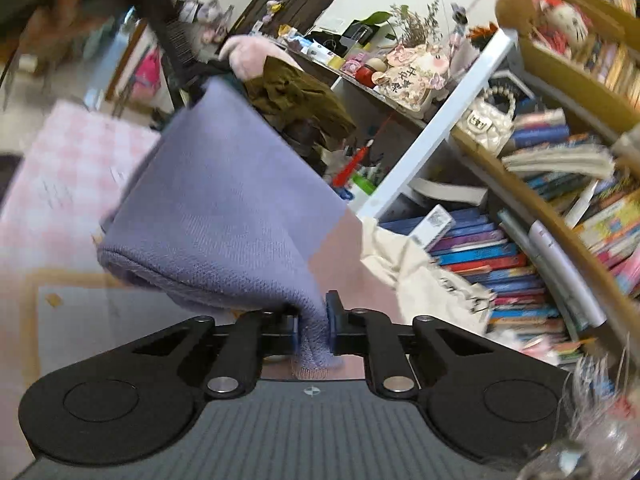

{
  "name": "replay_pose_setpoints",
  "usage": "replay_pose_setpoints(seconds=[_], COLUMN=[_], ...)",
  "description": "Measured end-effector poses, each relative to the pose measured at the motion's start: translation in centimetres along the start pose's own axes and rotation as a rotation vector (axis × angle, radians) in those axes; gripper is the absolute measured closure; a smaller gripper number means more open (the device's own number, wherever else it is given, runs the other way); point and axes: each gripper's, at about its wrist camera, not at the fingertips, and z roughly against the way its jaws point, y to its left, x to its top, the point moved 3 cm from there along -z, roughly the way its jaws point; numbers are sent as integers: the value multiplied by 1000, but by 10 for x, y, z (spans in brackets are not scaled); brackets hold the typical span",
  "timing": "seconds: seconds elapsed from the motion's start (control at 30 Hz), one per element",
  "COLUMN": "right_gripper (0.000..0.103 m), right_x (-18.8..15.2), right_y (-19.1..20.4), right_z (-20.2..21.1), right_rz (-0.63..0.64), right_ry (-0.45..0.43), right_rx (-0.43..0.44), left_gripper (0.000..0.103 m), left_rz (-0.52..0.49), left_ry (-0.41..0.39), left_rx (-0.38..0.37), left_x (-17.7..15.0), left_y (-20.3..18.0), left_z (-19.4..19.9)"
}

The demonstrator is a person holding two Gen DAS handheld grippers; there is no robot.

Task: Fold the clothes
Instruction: 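Lift the sweater high with both tools, shaking it open in the air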

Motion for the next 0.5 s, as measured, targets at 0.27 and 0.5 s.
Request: replay_pose_setpoints(seconds=[0.27, 0.5], right_gripper=[92, 92], right_x=[31, 50], right_y=[-48, -70], right_z=[-8, -18], right_rz=[-164, -229], right_ry=[-21, -32], right_rx=[22, 81], left_gripper=[31, 24], left_rz=[-185, -282], left_ry=[-12, -224], left_rx=[-42, -169], left_x=[-34, -20], left_y=[-16, -72], left_z=[31, 75])
